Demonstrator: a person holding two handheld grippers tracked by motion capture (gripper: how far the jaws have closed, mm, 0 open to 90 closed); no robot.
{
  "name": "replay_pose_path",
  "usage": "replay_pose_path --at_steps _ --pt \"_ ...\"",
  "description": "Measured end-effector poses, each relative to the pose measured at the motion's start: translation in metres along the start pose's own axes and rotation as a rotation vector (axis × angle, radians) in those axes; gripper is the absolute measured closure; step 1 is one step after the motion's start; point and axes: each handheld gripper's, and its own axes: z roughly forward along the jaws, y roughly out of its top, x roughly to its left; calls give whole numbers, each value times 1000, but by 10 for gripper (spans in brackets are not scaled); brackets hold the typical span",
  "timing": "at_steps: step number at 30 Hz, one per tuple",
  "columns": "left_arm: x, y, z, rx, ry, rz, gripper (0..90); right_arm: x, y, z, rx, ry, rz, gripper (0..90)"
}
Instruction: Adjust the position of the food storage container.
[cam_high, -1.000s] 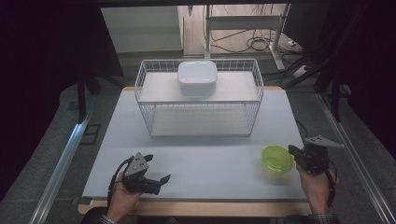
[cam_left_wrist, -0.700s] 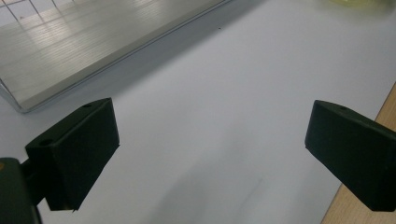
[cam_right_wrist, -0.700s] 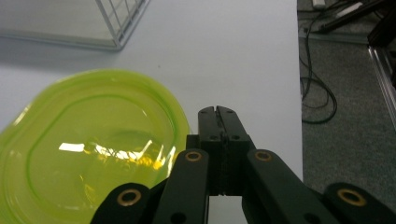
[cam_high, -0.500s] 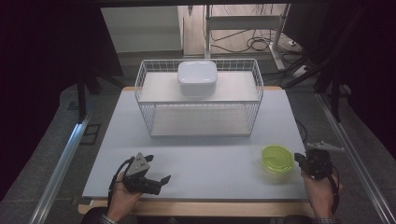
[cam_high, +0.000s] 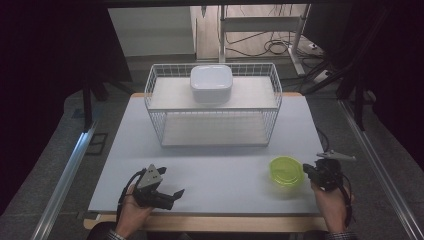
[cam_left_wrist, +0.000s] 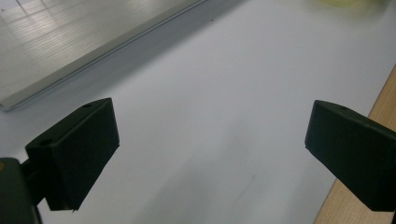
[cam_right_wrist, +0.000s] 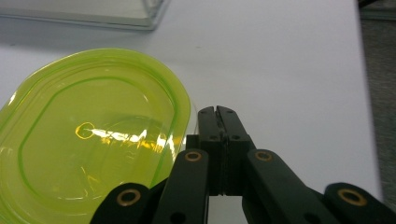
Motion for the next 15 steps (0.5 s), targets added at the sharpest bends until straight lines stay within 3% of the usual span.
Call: replay_pose_path --at_steps 8,11,13,15 --pt "-1 0 1 5 -5 10 26 28 3 8 14 91 -40 892" --pt "-1 0 1 5 -4 11 26 31 4 7 19 87 -63 884" --pt "-1 0 1 6 -5 9 27 27 2 4 21 60 -77 883" --pt "-1 0 1 6 -4 10 26 23 0 1 23 55 -65 883"
